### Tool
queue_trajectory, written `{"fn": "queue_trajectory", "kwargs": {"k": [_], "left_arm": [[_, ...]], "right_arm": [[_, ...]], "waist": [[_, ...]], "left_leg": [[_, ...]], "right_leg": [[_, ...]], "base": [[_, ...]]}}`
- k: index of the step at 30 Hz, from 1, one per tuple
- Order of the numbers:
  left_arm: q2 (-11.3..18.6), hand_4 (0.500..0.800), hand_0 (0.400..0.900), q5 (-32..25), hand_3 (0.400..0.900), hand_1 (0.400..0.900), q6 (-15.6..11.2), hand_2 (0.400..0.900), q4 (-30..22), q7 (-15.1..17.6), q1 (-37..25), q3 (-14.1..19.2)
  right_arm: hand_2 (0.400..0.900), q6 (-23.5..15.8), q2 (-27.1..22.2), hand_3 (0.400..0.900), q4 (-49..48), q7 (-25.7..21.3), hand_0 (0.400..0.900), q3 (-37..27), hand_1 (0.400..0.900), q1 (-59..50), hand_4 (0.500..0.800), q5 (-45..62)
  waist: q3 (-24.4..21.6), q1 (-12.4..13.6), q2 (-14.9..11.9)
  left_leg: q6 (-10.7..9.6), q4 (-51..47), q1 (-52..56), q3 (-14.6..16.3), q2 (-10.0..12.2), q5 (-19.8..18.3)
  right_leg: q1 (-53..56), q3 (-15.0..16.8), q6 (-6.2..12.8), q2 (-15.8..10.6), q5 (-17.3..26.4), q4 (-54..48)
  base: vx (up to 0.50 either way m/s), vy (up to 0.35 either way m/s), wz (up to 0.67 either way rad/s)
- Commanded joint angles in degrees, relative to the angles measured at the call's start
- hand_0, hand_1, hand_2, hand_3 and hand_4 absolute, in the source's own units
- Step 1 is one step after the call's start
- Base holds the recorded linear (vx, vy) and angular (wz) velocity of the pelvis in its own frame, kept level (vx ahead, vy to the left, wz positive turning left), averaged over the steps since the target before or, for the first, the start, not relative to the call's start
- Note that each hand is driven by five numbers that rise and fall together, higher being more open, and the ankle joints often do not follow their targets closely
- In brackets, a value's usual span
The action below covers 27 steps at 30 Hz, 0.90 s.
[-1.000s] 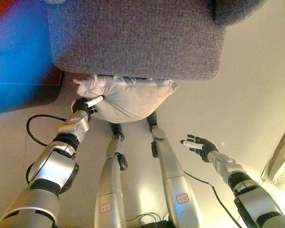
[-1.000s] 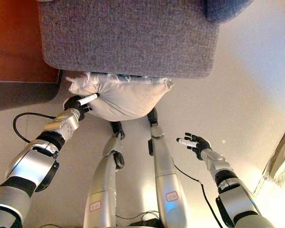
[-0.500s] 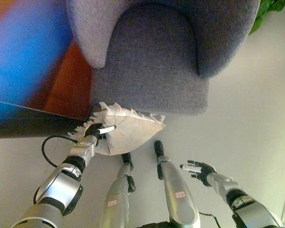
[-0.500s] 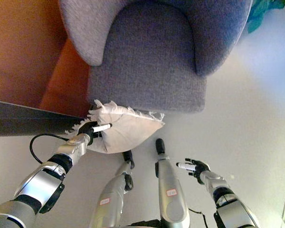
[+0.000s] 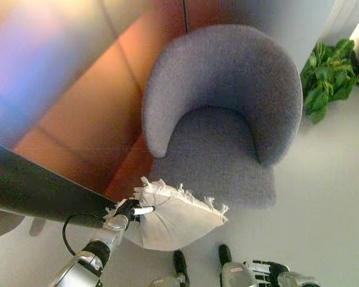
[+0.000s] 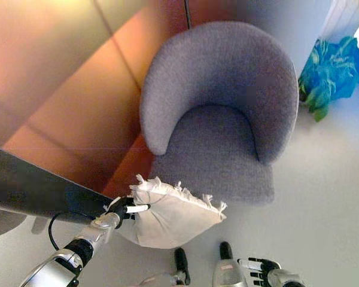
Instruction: Pick up the pillow and put it on the sofa.
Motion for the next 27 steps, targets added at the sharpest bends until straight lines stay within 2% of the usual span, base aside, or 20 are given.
{"fn": "queue_trajectory", "kwargs": {"k": [1, 5, 7, 10, 14, 19, 23, 27], "left_arm": [[8.84, 0.500, 0.400, 6.59, 0.400, 0.400, -2.13, 0.400, -4.60, -3.41, -7.36, 2.16], [16.87, 0.500, 0.400, 9.39, 0.400, 0.400, 0.45, 0.400, -9.45, -7.05, -12.74, 0.56], [20.29, 0.500, 0.400, 10.67, 0.400, 0.400, 0.12, 0.400, -10.83, -8.88, -16.90, -0.54], [24.51, 0.500, 0.400, 11.66, 0.400, 0.400, 1.93, 0.400, -12.77, -11.43, -24.52, -3.01], [28.38, 0.500, 0.400, 11.28, 0.400, 0.400, 4.66, 0.400, -13.33, -13.78, -34.80, -7.24], [29.76, 0.500, 0.400, 9.78, 0.400, 0.400, 7.24, 0.400, -14.89, -13.62, -41.67, -10.75], [29.35, 0.500, 0.400, 9.89, 0.400, 0.400, 8.08, 0.400, -15.38, -12.76, -43.81, -11.76], [28.49, 0.500, 0.400, 8.38, 0.400, 0.400, 10.15, 0.400, -16.27, -12.00, -46.29, -13.23]], "right_arm": [[0.900, 1.00, -0.08, 0.900, 2.24, -0.77, 0.900, -0.87, 0.900, 3.07, 0.800, 1.20], [0.900, 1.02, -1.10, 0.900, 2.02, -0.59, 0.900, -1.81, 0.900, 4.32, 0.800, 2.05], [0.900, 1.31, -1.50, 0.900, 2.22, -0.51, 0.900, -2.13, 0.900, 4.51, 0.800, 2.76], [0.900, 1.80, -1.69, 0.900, 2.97, -0.96, 0.900, -2.53, 0.900, 4.73, 0.800, 4.09], [0.900, 1.27, -1.54, 0.900, 4.01, -1.24, 0.900, -3.11, 0.900, 5.84, 0.800, 5.95], [0.900, 1.16, -1.30, 0.900, 4.78, -1.70, 0.900, -4.32, 0.900, 7.19, 0.800, 7.82], [0.900, 0.58, -0.75, 0.900, 5.11, -2.02, 0.900, -5.09, 0.900, 8.52, 0.800, 8.68], [0.900, -0.04, -0.22, 0.900, 5.54, -1.95, 0.900, -5.75, 0.900, 10.13, 0.800, 9.52]], "waist": [[-5.28, 0.91, -1.84], [-6.55, 0.25, -0.58], [-6.91, -0.05, 0.02], [-7.48, -0.63, 0.66], [-8.03, -1.82, 1.18], [-8.24, -3.55, 1.80], [-8.12, -4.99, 2.07], [-7.93, -6.60, 2.20]], "left_leg": [[-0.45, 4.39, 2.56, 1.36, -5.57, -8.85], [-0.46, 3.63, 4.38, 1.39, -5.97, -9.26], [-0.52, 3.37, 4.89, 1.40, -6.02, -9.30], [-0.51, 3.07, 5.55, 1.63, -6.00, -9.36], [-0.53, 2.71, 6.15, 2.16, -5.87, -9.32], [-0.59, 2.40, 6.51, 3.21, -5.71, -9.32], [-0.65, 2.18, 6.62, 4.19, -5.56, -9.20], [-0.67, 2.16, 6.63, 5.53, -5.22, -9.14]], "right_leg": [[0.87, 0.66, 2.85, -1.57, -3.51, 2.48], [2.54, 0.44, 3.12, -1.57, -3.67, 1.54], [3.06, 0.31, 3.32, -1.60, -3.67, 1.20], [3.75, 0.47, 3.59, -1.48, -3.41, 0.52], [3.93, 1.18, 4.03, -1.09, -2.92, 0.01], [3.77, 2.62, 4.46, -0.42, -2.19, -0.92], [3.46, 3.79, 4.71, -0.03, -1.71, -1.32], [3.09, 4.88, 4.98, 0.38, -1.26, -1.70]], "base": [[0.10, -0.020, 0.10], [0.07, -0.005, 0.06], [0.05, -0.014, 0.06], [0.07, -0.036, 0.02], [0.07, -0.066, -0.08], [0.05, -0.069, -0.20], [0.03, -0.050, -0.23], [0.02, -0.064, -0.22]]}}
